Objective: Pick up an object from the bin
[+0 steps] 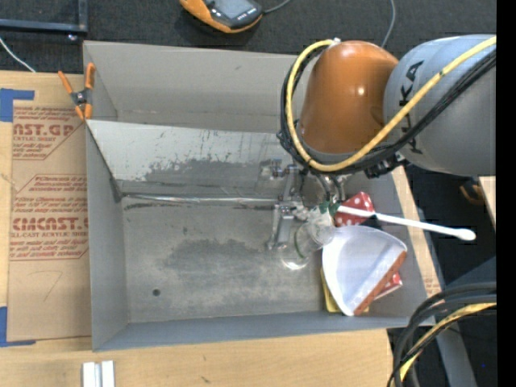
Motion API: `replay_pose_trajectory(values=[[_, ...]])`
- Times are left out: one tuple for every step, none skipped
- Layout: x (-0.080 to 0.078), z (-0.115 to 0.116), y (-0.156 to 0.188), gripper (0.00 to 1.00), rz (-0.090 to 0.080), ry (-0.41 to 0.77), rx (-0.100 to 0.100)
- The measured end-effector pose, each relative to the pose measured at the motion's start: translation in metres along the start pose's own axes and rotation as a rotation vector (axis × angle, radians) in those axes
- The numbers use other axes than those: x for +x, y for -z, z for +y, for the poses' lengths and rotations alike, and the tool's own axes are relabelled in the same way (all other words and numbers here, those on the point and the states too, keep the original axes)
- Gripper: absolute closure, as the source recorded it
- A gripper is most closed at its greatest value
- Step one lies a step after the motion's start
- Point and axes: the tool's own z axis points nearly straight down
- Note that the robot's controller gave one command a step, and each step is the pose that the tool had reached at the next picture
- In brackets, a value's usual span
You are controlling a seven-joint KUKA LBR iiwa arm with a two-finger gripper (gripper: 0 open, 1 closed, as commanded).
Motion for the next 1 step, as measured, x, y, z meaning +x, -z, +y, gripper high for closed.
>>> replay_pose_trajectory(values=[[-0.0015,-0.0002,0.0047,0.00,-0.008,-0.001,-0.001]])
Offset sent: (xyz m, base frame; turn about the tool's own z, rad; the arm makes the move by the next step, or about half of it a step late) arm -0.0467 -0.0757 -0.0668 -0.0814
